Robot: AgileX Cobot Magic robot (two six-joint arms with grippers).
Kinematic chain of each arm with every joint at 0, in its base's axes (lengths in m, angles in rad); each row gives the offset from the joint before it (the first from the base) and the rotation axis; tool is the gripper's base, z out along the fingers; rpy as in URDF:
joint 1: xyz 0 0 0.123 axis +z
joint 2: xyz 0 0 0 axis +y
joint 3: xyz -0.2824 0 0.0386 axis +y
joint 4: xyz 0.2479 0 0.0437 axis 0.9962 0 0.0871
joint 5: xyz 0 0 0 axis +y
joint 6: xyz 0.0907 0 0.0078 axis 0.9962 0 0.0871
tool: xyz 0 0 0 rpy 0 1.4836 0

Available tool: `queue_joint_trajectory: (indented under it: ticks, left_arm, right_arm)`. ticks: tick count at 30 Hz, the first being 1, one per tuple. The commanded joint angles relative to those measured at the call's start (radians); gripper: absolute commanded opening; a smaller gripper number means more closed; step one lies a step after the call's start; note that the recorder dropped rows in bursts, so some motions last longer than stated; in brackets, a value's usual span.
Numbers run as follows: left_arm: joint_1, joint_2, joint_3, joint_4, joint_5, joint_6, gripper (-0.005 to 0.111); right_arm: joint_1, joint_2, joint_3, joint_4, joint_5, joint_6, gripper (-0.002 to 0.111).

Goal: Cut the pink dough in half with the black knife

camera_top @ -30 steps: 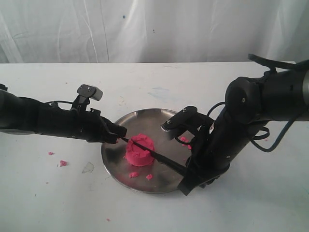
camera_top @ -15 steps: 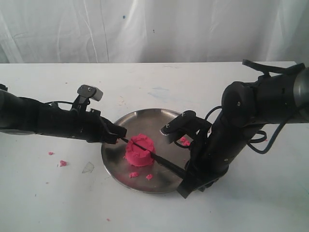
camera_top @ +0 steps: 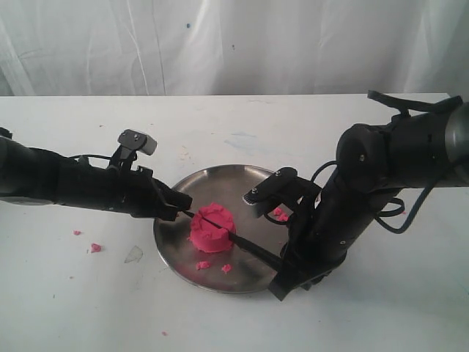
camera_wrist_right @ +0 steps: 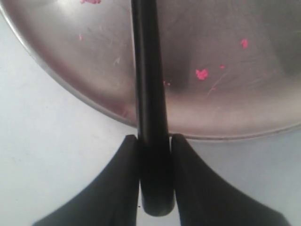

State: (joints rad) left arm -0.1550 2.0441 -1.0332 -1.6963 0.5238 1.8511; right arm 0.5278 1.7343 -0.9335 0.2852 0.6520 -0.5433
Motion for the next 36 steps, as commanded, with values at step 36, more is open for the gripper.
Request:
queue_joint_trajectory:
  ticks: [36]
  left_arm:
    - [-0.006,0.01,0.013,0.082,-0.004,0.007,0.0]
  right_arm:
    - [0.0,0.004,0.004,0.015,-0.026,0.008,0.0]
